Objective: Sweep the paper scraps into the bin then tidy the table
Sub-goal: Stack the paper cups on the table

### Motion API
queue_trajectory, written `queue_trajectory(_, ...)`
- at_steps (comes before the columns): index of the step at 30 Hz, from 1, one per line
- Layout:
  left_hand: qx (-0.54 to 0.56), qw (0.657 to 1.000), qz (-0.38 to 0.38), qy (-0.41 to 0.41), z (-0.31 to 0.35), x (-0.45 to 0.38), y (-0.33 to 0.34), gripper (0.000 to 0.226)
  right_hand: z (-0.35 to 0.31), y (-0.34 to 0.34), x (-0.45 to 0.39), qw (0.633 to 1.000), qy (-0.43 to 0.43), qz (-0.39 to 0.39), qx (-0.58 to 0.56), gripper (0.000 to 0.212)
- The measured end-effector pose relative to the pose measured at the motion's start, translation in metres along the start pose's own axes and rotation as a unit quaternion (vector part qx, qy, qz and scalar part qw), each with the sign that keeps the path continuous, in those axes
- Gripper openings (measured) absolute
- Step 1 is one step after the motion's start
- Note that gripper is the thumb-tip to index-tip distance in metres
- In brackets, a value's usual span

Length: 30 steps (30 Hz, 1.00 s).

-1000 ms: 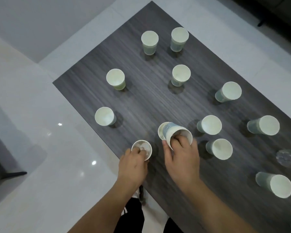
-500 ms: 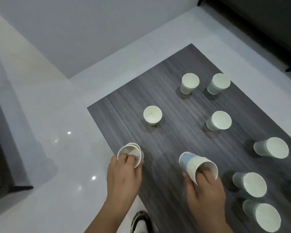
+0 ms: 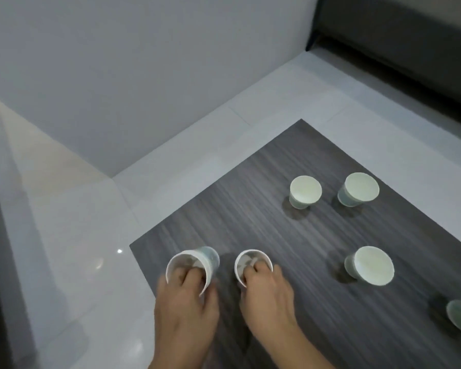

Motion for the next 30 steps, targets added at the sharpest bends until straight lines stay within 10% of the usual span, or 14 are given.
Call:
queue_trajectory(6,0.010,0.983,-0.059,0.172,0.176,-0.063,0.041,0.013,0.066,-0.014,0.043,0.992,0.107,-0.051,-0.037,0.048)
queue_trajectory(12,-0.071,0.965,-0.133,0.214,0.233,-0.081,0.124,0.011,0.123,-0.114,0.081,0.919,0.129,0.362,-0.087,0.023)
queue_trajectory(15,-0.133,0.949,-0.165,0.232,0.230,-0.081,0.157,0.031,0.147,-0.161,0.063,0.886,0.142,0.440,-0.047,0.024)
queue_trajectory(23,-0.129,0.935,-0.177,0.281,0.236,-0.121,0.159,0.012,0.221,-0.133,-0.059,0.940,0.292,0.174,-0.035,0.021)
queue_trajectory(30,0.027,0.938,-0.147,0.312,0.282,-0.141,0.099,0.014,0.170,-0.104,-0.054,0.920,0.353,0.166,-0.045,0.022)
Point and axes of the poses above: each hand's wrist, its own x-axis away from the middle knuckle, its own y-axis out of the palm, z = x × y, the point moved 8 cm from there along -x, towards the middle knuckle, and after that the axes turned 13 degrees about -y, right-handed, at the moved point
